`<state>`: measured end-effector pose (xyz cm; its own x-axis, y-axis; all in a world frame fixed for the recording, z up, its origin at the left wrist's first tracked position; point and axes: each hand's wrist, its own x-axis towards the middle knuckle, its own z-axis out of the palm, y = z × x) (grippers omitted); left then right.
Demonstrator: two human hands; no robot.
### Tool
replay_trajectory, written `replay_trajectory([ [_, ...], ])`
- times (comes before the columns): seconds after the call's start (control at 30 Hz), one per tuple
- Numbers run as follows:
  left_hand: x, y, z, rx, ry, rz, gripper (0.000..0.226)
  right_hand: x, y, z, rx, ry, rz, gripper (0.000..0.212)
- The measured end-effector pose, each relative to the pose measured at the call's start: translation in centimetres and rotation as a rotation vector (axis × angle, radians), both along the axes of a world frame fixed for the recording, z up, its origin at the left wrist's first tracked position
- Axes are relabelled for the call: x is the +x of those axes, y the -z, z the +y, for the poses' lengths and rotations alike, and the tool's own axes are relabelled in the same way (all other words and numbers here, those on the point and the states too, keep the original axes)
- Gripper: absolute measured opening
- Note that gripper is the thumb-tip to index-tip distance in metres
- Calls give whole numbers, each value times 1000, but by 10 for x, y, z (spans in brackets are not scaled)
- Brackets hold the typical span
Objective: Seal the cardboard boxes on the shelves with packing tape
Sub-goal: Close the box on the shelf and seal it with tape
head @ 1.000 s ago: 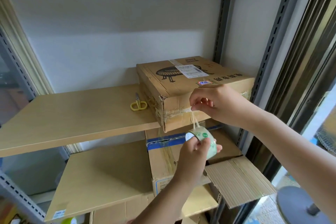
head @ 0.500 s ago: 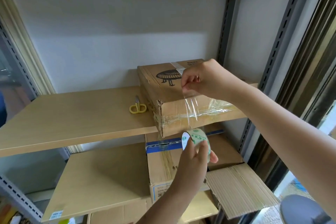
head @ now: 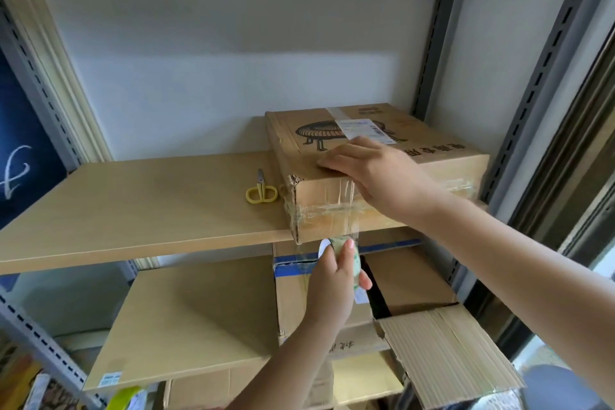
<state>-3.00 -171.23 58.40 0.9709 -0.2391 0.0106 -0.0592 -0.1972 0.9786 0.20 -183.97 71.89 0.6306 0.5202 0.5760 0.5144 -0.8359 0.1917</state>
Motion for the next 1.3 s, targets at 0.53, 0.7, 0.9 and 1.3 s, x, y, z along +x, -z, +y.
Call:
replay_trajectory([
  [0.53, 5, 44, 5, 156, 136, -338, 43, -13, 31, -25, -470, 192, -50, 131],
  [0.7, 6, 44, 11, 155, 179, -351, 29, -11, 42, -19, -467, 302, -99, 138],
  [0.9, -6, 17, 19, 112, 152, -441, 42, -13, 8, -5, -455, 317, -84, 141],
  [1.3, 22, -85, 36, -113, 109, -286, 38, -25, -113, 24, -513, 226, 49, 139],
])
